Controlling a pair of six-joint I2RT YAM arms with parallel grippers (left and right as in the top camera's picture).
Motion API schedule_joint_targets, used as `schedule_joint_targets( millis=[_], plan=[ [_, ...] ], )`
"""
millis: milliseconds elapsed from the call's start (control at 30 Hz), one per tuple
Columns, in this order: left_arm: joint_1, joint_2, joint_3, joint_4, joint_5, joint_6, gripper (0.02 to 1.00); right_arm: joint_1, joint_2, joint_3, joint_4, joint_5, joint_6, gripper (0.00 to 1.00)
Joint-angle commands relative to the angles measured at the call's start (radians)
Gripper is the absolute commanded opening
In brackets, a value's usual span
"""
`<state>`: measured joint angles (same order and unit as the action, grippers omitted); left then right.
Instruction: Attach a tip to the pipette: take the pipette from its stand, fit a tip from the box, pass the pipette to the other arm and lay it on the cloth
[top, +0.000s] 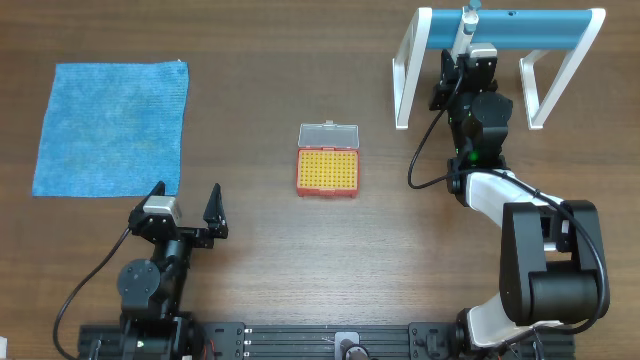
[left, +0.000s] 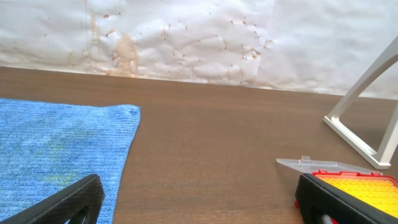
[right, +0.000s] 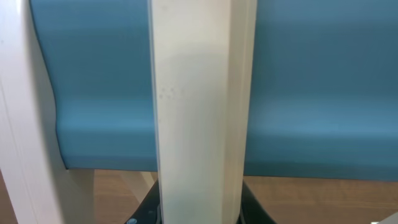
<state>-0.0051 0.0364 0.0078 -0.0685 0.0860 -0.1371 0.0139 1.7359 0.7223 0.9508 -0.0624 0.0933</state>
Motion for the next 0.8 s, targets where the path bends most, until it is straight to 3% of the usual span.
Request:
schedule_joint_targets(
  millis=[33, 800],
  plan=[
    [-0.002, -0.003, -0.002, -0.007, -0.008, -0.012, 0.996, -0.004, 0.009, 0.022, 0.009, -0.002, 0.0, 0.082],
    [-0.002, -0.003, -0.002, -0.007, -0.008, -0.012, 0.996, 0.005, -0.098, 0.0, -0.069, -0.002, 0.0, 0.08]
  ],
)
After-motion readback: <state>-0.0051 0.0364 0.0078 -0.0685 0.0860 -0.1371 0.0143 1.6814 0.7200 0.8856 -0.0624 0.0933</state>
